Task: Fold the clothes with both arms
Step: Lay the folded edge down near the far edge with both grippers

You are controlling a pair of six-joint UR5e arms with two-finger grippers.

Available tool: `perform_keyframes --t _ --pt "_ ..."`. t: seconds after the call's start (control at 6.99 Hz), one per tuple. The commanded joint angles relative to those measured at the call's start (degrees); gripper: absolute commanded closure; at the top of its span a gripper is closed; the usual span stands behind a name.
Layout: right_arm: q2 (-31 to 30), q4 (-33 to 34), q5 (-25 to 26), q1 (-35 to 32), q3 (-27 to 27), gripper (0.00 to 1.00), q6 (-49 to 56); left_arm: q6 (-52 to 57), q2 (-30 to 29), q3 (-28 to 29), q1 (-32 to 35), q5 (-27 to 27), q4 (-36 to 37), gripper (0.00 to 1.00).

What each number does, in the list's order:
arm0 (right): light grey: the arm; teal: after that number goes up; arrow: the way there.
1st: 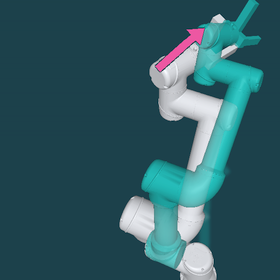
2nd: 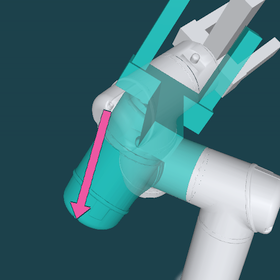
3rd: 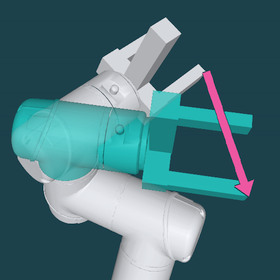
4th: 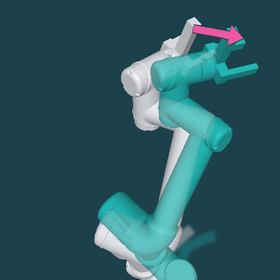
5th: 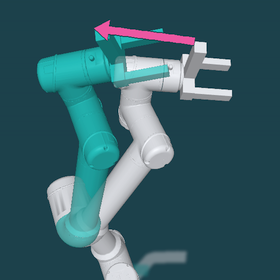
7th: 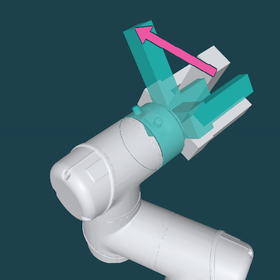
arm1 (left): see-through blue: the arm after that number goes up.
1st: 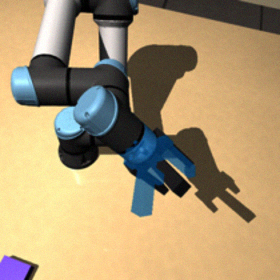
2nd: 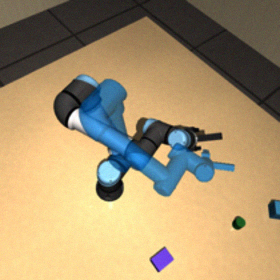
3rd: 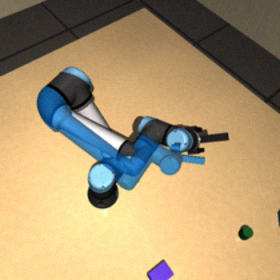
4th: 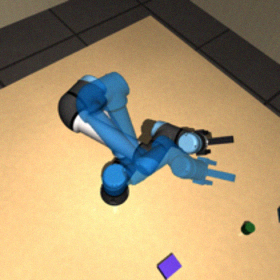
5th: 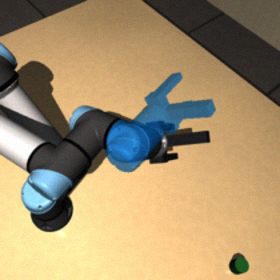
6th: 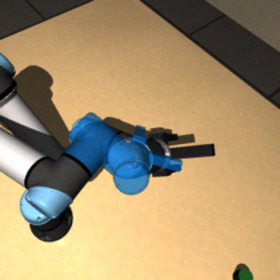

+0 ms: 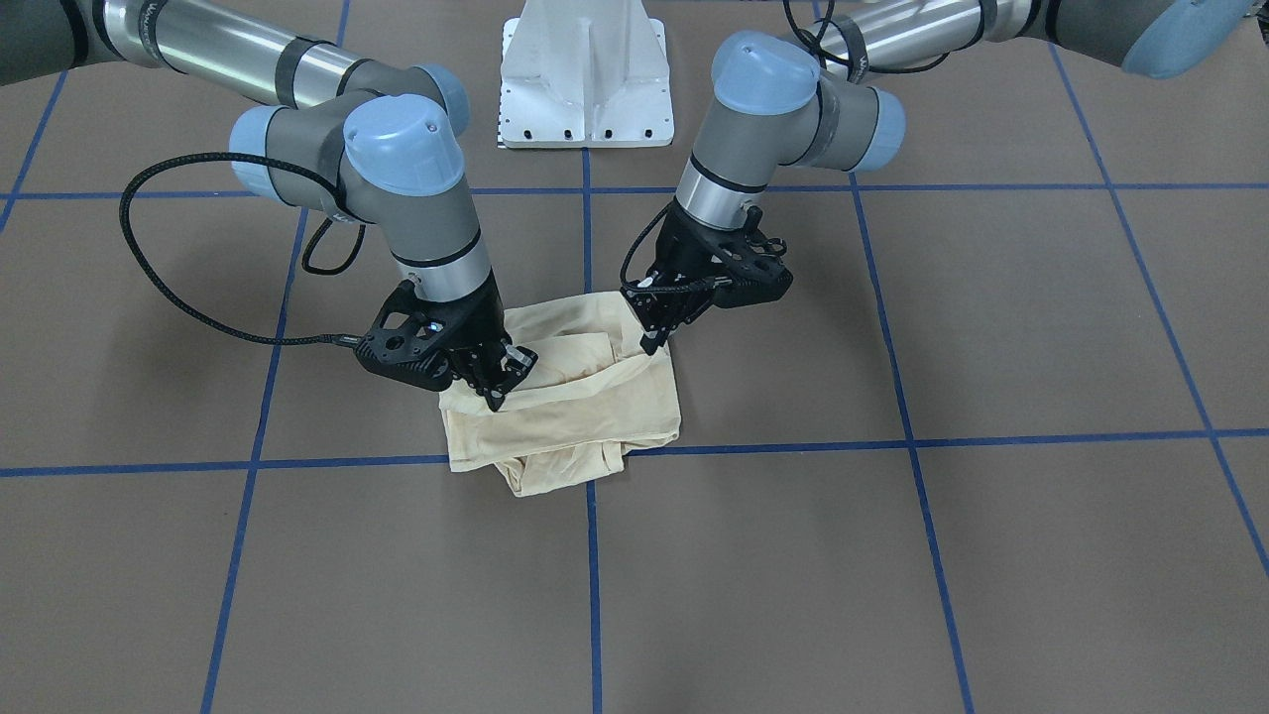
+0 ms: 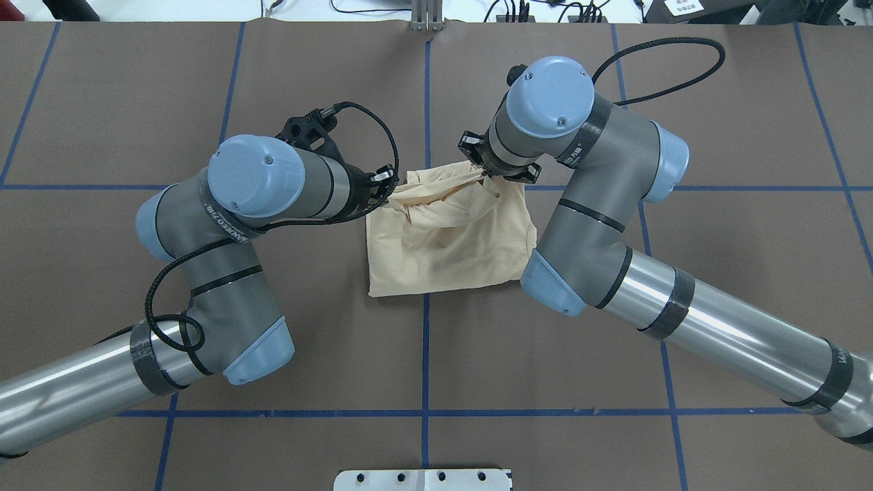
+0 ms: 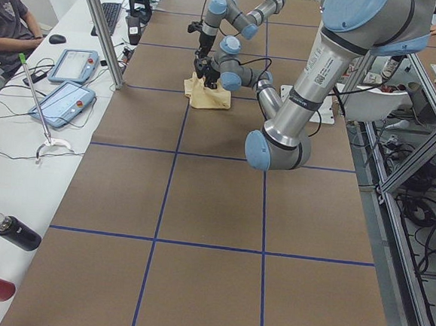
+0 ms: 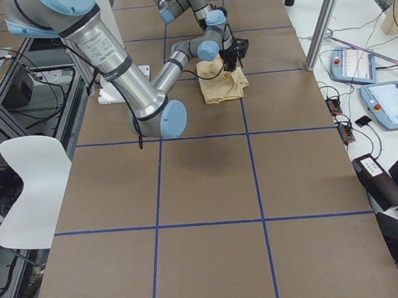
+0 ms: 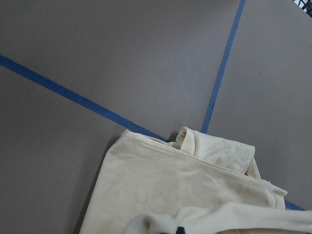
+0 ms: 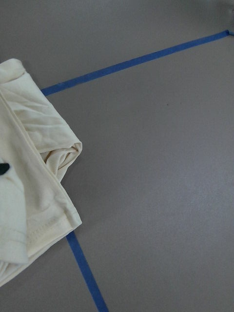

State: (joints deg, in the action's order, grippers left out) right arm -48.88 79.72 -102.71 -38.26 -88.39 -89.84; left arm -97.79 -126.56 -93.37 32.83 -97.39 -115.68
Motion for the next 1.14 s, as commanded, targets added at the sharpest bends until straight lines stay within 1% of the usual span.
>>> perform_keyframes --t 0.0,0.14,0.29,0.43,1.0 --pt "0.27 -0.18 -0.03 -0.84 1.20 1.00 0.37 0.06 -0.88 2.39 1.09 0.01 -0.95 1.00" --pt "0.27 -1.40 0.05 -1.11 1.90 1.00 0.37 0.06 -1.49 4.14 1.27 0.09 -2.00 1.00" --pt "0.53 -1.93 0.05 -1.03 3.73 1.00 0.46 0.06 -1.59 6.16 1.27 0.09 -4.10 1.00" --pt "0.88 -4.55 0.05 -1.02 5.93 1.00 0.37 -0.03 -1.67 7.14 1.27 0.09 -5.25 1.00" --pt "2.11 -5.02 -0.12 -0.85 6.30 1.00 0.02 -0.47 -3.08 6.80 1.18 -0.08 -5.35 1.00"
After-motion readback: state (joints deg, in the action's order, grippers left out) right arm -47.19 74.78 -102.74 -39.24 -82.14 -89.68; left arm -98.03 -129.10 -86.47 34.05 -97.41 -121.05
